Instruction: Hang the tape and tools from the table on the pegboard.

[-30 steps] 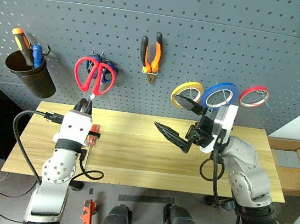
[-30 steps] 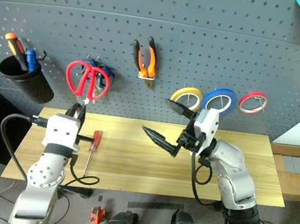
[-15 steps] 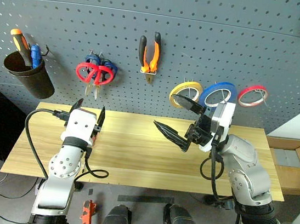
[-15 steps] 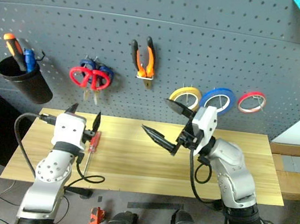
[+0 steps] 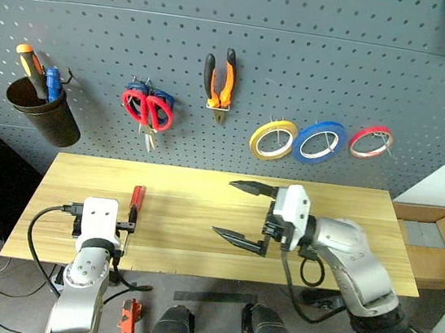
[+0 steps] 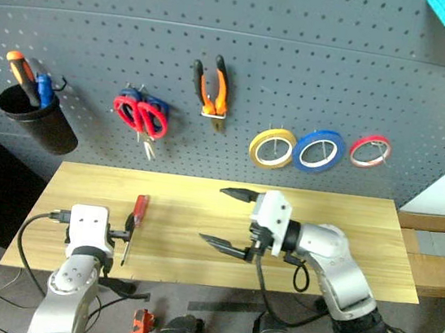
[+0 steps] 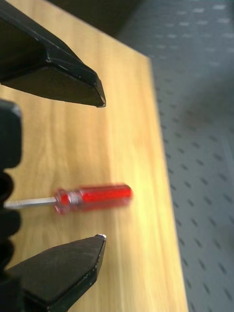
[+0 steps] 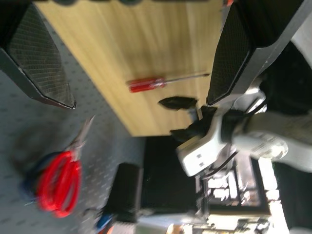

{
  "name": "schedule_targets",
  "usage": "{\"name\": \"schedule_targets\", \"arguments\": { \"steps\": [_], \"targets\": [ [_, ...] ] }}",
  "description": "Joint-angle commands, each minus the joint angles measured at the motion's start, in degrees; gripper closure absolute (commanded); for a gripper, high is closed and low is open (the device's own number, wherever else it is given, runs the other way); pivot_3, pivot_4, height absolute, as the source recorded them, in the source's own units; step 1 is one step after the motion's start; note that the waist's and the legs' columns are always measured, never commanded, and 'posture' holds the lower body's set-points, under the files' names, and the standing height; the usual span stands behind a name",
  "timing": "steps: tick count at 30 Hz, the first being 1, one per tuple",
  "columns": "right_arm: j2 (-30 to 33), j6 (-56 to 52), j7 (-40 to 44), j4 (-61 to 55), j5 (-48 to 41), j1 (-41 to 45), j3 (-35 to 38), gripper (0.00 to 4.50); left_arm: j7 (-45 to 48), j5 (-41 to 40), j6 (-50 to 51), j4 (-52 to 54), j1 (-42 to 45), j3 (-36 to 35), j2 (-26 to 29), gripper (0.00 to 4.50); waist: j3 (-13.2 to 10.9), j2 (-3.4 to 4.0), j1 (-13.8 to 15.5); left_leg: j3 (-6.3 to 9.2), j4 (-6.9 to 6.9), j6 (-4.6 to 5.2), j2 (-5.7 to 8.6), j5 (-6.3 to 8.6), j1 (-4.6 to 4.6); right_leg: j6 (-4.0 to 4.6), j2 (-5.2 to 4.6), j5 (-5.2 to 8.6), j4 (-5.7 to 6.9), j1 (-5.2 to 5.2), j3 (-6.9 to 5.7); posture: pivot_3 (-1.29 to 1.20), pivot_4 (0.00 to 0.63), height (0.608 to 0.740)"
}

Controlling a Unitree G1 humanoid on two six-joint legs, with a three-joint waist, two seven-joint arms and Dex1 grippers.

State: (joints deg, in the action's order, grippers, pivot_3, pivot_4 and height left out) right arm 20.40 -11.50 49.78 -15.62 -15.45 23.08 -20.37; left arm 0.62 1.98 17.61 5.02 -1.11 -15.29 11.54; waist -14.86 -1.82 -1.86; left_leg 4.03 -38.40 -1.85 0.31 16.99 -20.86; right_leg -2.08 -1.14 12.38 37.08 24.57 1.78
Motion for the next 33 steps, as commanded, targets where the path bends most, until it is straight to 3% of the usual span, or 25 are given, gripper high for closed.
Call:
{"name": "schedule_targets", "arguments": {
  "steps": [1,13,22,25,33],
  "targets": [
    [-2.33,0.09,0.20,0.43,1.10,3.00,-2.01,0.00,0.33,-1.57,3.37,-5.98,5.40,-1.16,1.84,0.02,-0.01,0.00,-0.01,0.02,-0.06,0.00,-0.01,0.00,-0.01,-0.05,0.04,0.01,-0.01,-0.02,-0.04,-0.02,0.263,0.740],
    [-1.70,-3.06,3.61,0.82,0.03,5.29,-1.91,0.00,6.03,-3.83,16.83,-18.31,19.84,1.52,8.22,0.02,-2.02,0.11,-0.03,0.63,-0.27,0.00,-0.03,0.02,-0.13,0.27,-0.20,-0.12,-0.01,-0.26,-0.74,-0.03,0.342,0.740],
    [-2.30,-3.86,3.61,1.71,-0.27,5.58,-1.49,0.00,7.24,-5.99,22.61,-22.75,22.77,1.21,9.22,0.02,-3.59,0.22,-0.04,0.69,-0.26,-0.01,-0.13,0.02,-0.27,0.27,-0.33,-0.12,-0.05,-0.14,-0.77,-0.03,0.366,0.740],
    [-2.37,-3.97,3.51,1.66,-0.27,5.47,-1.41,0.00,7.00,-6.24,23.06,-22.72,23.02,1.25,9.16,0.55,-3.79,0.23,-0.05,0.68,-0.25,-0.02,-0.10,0.02,-0.27,0.26,-0.55,-0.11,-0.05,-0.15,-0.77,-0.03,0.365,0.740],
    [-2.58,-4.04,3.46,1.99,-0.54,5.62,-0.87,0.00,6.12,-6.46,24.23,-21.67,23.63,0.64,9.39,3.31,-3.89,0.24,-0.09,0.68,-0.23,-0.03,-0.10,0.02,-0.27,0.24,-0.56,-0.10,-0.08,-0.14,-0.80,-0.03,0.353,0.740]
  ]
}}
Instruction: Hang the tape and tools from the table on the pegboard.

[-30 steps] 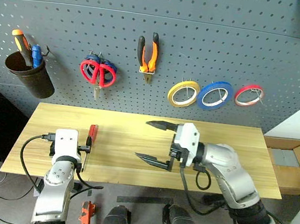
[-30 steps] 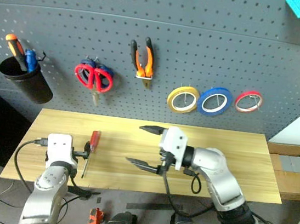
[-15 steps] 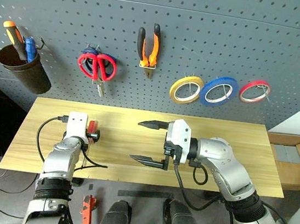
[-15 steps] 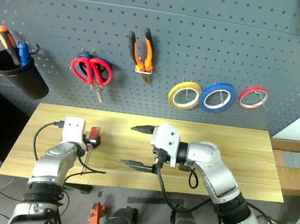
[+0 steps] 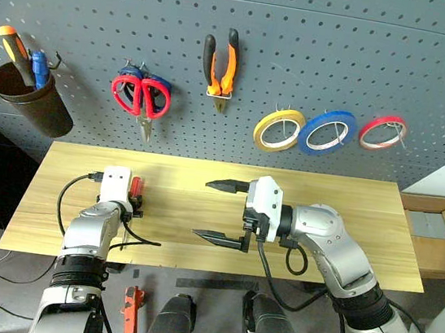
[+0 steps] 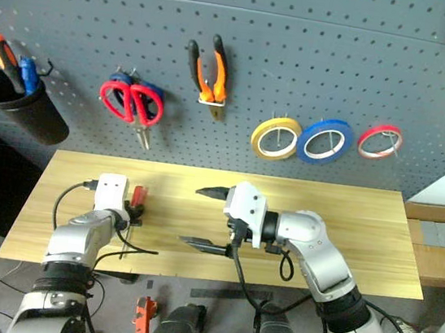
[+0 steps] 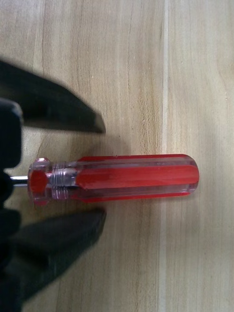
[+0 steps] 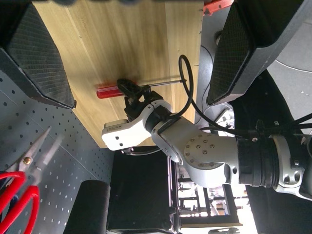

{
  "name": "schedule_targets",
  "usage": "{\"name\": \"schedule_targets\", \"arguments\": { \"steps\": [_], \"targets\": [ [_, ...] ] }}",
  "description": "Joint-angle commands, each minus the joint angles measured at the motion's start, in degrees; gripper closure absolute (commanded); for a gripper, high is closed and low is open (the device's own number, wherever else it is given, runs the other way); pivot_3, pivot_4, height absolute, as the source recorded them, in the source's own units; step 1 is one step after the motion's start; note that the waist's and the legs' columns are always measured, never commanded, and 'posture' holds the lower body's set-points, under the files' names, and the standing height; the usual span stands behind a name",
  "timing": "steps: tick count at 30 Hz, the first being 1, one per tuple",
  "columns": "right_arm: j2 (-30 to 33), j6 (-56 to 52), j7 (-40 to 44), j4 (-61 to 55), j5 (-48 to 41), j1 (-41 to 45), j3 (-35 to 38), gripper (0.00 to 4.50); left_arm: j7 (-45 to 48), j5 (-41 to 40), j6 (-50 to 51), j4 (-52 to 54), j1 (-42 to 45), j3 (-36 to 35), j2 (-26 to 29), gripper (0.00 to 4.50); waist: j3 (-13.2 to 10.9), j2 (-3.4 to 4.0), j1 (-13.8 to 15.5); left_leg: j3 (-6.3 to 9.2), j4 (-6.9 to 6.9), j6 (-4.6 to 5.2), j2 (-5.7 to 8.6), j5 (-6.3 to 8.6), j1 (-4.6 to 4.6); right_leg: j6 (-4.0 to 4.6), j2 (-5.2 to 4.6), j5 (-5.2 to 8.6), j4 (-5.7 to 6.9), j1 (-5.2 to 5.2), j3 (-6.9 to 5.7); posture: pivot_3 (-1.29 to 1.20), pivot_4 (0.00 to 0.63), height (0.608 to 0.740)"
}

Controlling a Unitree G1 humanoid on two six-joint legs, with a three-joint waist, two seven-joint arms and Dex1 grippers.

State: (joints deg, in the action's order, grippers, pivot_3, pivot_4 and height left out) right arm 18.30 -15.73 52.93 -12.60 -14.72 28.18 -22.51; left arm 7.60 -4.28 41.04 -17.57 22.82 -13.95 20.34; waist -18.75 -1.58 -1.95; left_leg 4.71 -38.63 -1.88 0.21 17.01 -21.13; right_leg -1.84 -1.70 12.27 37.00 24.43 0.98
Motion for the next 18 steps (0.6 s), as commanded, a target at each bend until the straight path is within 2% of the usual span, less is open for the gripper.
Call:
{"name": "schedule_targets", "arguments": {
  "steps": [1,7,9,12,15,18],
  "targets": [
    [-0.52,0.25,0.34,-0.90,-1.27,0.56,1.32,0.00,-0.96,-0.29,0.89,1.02,-0.34,-0.80,0.59,3.62,0.00,0.00,0.01,0.00,0.02,0.00,0.00,0.00,0.00,0.00,0.00,0.00,-0.01,0.00,0.00,-0.03,0.350,0.740],
    [-0.03,0.83,1.35,-2.10,-2.89,-0.76,2.91,0.00,-0.95,-0.17,2.94,8.33,-4.07,-0.30,1.08,3.69,0.01,-0.01,0.00,-0.04,0.21,-0.04,0.01,-0.01,-0.01,-0.01,-0.07,0.00,-0.10,0.06,0.03,-0.02,0.318,0.740],
    [0.24,0.00,1.45,-3.72,-4.82,-1.91,4.00,0.00,0.11,2.61,1.17,15.11,-8.53,3.11,3.15,3.69,0.09,-0.14,0.03,-0.05,0.42,-0.15,0.04,-0.07,-0.08,0.00,-0.18,0.00,-0.13,0.23,0.01,-0.02,0.293,0.740],
    [-0.40,-1.22,0.26,-6.28,-8.28,-3.84,6.09,0.00,0.11,8.72,-5.30,28.93,-18.18,8.20,7.33,3.69,0.23,-0.33,0.01,-0.07,0.54,-0.68,0.04,-0.38,-0.86,0.04,-0.26,-0.02,-0.03,1.16,-0.03,-0.01,0.272,0.740],
    [-2.50,-2.91,-2.90,-9.07,-10.60,-4.70,7.49,0.00,-2.86,13.68,-11.06,40.38,-26.01,8.29,8.50,3.69,0.34,-0.36,0.22,-0.05,0.56,-0.77,0.07,-0.43,-1.50,0.09,-0.46,-0.05,-0.03,1.74,-0.02,0.00,0.251,0.740],
    [-6.20,-4.38,-7.67,-10.94,-11.91,-4.26,8.45,0.00,-6.41,19.03,-16.41,48.63,-30.45,7.03,8.31,3.69,0.67,-0.45,0.46,0.03,0.54,-0.77,0.10,-0.43,-1.68,0.14,-0.51,-0.09,-0.07,1.84,-0.04,0.03,0.230,0.740]
  ]
}}
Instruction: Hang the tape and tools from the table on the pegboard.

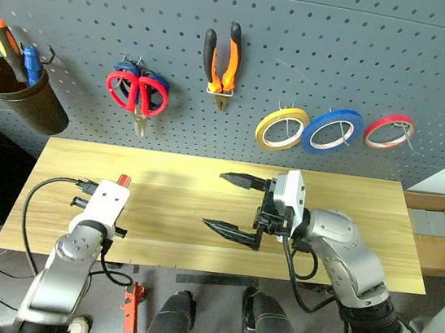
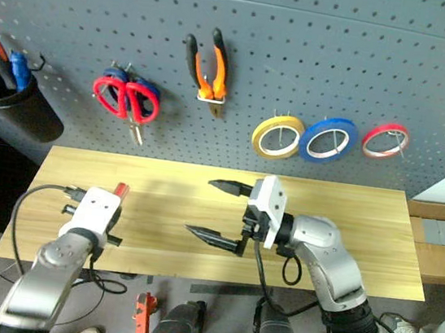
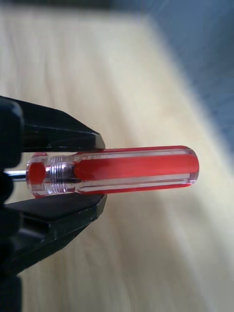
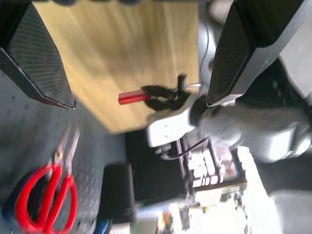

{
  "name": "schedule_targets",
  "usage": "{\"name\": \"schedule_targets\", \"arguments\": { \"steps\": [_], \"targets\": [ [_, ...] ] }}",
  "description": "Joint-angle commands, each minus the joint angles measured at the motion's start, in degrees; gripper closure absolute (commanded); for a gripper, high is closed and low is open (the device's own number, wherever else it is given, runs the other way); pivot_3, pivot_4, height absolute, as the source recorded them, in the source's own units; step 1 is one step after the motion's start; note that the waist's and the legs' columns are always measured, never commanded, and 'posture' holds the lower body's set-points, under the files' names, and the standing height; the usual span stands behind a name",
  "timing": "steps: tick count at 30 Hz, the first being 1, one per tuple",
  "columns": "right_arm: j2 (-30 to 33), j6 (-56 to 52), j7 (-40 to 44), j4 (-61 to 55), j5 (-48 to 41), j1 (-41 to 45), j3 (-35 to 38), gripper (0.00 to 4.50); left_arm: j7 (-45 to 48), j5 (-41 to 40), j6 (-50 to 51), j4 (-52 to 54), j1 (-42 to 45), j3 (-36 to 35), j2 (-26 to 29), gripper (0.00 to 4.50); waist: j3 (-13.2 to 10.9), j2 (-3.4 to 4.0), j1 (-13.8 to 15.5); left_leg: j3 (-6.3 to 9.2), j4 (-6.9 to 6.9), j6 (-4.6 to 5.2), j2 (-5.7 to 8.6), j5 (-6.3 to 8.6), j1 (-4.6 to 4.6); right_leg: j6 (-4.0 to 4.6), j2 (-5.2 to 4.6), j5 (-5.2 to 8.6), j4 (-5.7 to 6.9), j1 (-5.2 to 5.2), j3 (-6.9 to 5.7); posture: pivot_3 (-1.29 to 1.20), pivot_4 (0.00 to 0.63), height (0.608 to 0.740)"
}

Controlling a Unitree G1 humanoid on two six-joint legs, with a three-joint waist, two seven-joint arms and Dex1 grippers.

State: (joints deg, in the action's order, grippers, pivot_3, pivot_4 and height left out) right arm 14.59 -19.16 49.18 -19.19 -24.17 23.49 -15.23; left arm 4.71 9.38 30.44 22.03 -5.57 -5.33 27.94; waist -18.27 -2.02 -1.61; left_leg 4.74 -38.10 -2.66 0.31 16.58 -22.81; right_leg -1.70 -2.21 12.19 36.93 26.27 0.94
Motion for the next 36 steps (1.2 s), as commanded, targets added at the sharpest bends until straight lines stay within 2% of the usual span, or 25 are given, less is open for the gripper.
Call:
{"name": "schedule_targets", "arguments": {
  "steps": [1,6,10,22,27,36],
  "targets": [
    [-3.58,-1.22,-5.22,-4.83,-2.63,0.72,1.32,0.00,-4.34,6.52,-7.24,10.98,-2.69,-2.09,0.41,3.69,0.45,-0.04,0.20,0.02,0.01,0.00,0.01,0.00,-0.01,0.01,0.00,-0.01,0.00,0.00,-0.03,0.03,0.226,0.740],
    [-8.57,-2.10,-11.50,-6.24,-3.03,3.32,1.88,0.00,-7.04,9.95,-11.82,16.66,1.84,-5.72,-0.12,3.69,1.22,-0.15,0.98,0.02,0.00,0.06,0.06,-0.01,0.02,0.06,0.03,-0.15,0.02,-0.07,-0.19,0.05,0.206,0.740],
    [-10.30,-1.53,-13.68,-3.99,-1.94,6.21,2.06,0.00,-7.00,9.75,-12.20,13.06,11.14,-8.85,1.24,3.69,1.85,-0.20,1.48,-0.08,-0.02,0.01,0.05,-0.26,0.03,0.14,0.18,-0.33,0.07,-0.10,-0.51,0.06,0.197,0.740],
    [-14.28,0.07,-21.44,4.66,6.26,16.26,0.65,0.00,-9.90,6.81,-21.52,-14.17,36.85,-12.58,6.95,3.69,2.71,-0.38,1.40,-0.15,-0.03,-0.26,0.11,-0.44,0.09,0.24,0.32,-0.40,0.14,-0.10,-0.55,0.03,0.189,0.740],
    [-15.72,1.26,-22.33,6.70,7.85,18.40,0.78,0.00,-12.37,6.20,-27.25,-24.13,43.39,-12.61,8.57,3.69,2.78,-0.45,1.30,-0.21,-0.04,-0.27,0.11,-0.45,0.06,0.24,0.30,-0.41,0.10,-0.06,-0.54,0.02,0.191,0.740],
    [-16.03,1.44,-22.04,6.77,7.87,18.50,0.65,0.00,-14.92,4.51,-34.82,-36.75,50.29,-13.00,12.36,3.69,2.83,-0.51,1.21,-0.24,-0.13,-0.27,0.12,-0.45,0.04,0.24,0.29,-0.41,0.19,-0.01,-0.55,0.02,0.191,0.740]
  ]
}}
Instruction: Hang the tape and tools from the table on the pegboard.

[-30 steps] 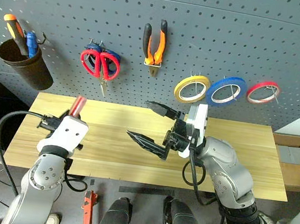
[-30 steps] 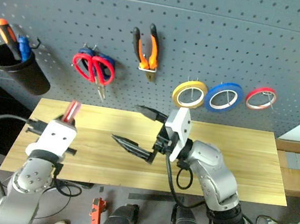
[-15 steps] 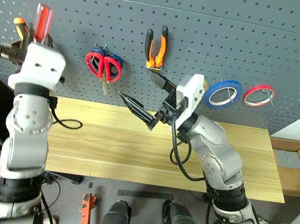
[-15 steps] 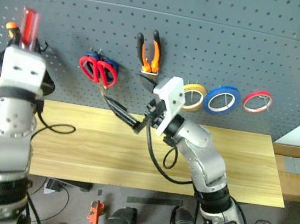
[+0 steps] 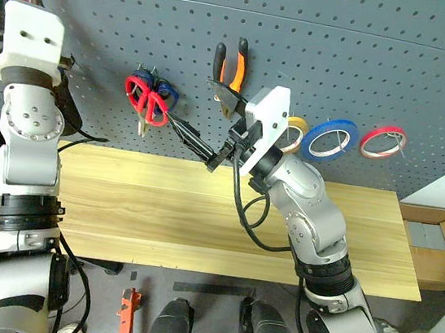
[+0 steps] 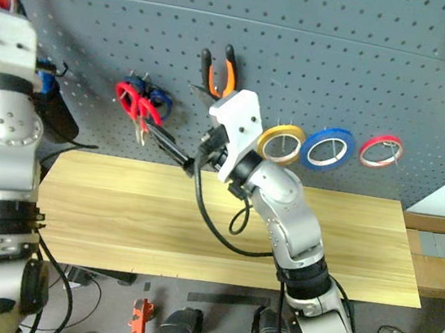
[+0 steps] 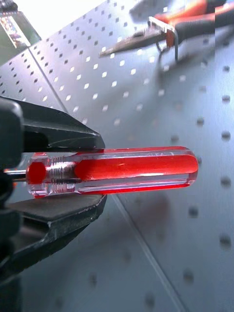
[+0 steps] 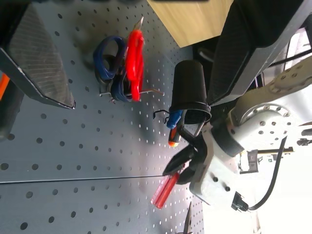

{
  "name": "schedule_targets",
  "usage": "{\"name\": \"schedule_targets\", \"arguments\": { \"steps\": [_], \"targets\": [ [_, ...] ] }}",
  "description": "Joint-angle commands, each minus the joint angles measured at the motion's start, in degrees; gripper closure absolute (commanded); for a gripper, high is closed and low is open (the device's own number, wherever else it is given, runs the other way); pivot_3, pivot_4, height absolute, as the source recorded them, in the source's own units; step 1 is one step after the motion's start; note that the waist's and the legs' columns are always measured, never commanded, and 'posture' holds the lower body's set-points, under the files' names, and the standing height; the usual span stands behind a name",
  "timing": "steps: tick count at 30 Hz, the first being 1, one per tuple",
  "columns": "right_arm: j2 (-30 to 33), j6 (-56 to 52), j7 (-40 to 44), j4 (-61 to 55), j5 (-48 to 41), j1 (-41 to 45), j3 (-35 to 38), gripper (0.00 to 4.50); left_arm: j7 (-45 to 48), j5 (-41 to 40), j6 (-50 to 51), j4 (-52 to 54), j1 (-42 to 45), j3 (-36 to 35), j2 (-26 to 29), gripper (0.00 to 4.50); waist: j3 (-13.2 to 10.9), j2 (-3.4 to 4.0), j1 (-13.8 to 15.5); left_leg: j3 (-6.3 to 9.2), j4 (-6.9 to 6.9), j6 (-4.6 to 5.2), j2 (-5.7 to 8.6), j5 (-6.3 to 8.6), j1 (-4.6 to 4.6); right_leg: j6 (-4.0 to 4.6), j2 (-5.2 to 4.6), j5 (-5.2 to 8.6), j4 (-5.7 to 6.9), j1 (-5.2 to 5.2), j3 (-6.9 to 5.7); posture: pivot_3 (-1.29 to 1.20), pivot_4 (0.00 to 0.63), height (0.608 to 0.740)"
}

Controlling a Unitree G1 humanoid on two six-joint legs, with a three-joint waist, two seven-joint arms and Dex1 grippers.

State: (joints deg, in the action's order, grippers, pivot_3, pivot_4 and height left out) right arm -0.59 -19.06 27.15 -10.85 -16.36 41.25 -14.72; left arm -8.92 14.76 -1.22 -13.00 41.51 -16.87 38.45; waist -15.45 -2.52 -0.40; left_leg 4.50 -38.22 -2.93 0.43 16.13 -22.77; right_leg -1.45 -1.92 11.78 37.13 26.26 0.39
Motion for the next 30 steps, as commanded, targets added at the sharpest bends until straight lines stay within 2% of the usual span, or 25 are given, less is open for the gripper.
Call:
{"name": "schedule_targets", "arguments": {
  "steps": [1,8,12,17,25,30],
  "targets": [
    [-0.88,1.36,0.04,-1.53,0.02,0.78,0.13,0.00,-1.37,-0.87,-3.84,-2.78,4.15,-1.08,2.19,3.69,0.02,-0.03,0.00,0.00,-0.02,0.00,0.01,0.00,0.00,0.00,0.00,0.00,0.02,0.00,0.00,0.03,0.192,0.740],
    [-0.97,1.82,0.41,-0.89,0.25,1.20,0.21,0.00,-1.02,-1.74,-5.74,-6.54,5.25,-0.28,1.96,3.69,0.09,-0.11,-0.09,-0.01,-0.18,0.01,0.03,0.00,-0.01,0.00,0.02,0.00,0.13,-0.01,-0.03,0.02,0.195,0.740],
    [-0.77,1.99,0.39,-0.75,0.49,1.08,0.17,0.00,-1.15,-4.14,-1.91,-2.71,1.03,-1.90,-1.08,3.69,0.11,-0.11,-0.14,0.00,-0.32,0.01,0.02,0.00,-0.01,0.00,0.02,0.00,0.29,-0.01,-0.03,0.02,0.200,0.740],
    [-0.14,1.57,0.49,-1.14,0.66,0.48,0.28,0.00,-2.41,-6.55,6.89,7.62,-6.75,-4.90,-6.28,3.69,0.11,-0.12,-0.81,-0.01,-0.64,0.04,-0.02,0.03,-0.02,0.00,-0.04,0.00,0.65,0.00,0.04,0.02,0.206,0.740],
    [0.25,1.58,0.95,-0.71,0.60,0.44,0.27,0.00,-3.42,-7.80,12.99,12.24,-8.13,-6.82,-7.10,3.69,0.14,-0.17,-1.14,0.00,-0.71,0.25,-0.01,0.14,0.18,0.01,0.01,0.00,0.90,-0.06,0.07,0.02,0.211,0.740],
    [0.34,1.53,1.24,-0.43,0.57,0.53,0.29,0.00,-3.10,-8.58,14.12,11.79,-7.50,-7.23,-6.85,2.00,0.14,-0.18,-1.14,-0.01,-0.71,0.24,-0.02,0.13,0.18,0.01,0.01,0.00,0.88,-0.06,0.07,0.03,0.214,0.740]
  ]
}}
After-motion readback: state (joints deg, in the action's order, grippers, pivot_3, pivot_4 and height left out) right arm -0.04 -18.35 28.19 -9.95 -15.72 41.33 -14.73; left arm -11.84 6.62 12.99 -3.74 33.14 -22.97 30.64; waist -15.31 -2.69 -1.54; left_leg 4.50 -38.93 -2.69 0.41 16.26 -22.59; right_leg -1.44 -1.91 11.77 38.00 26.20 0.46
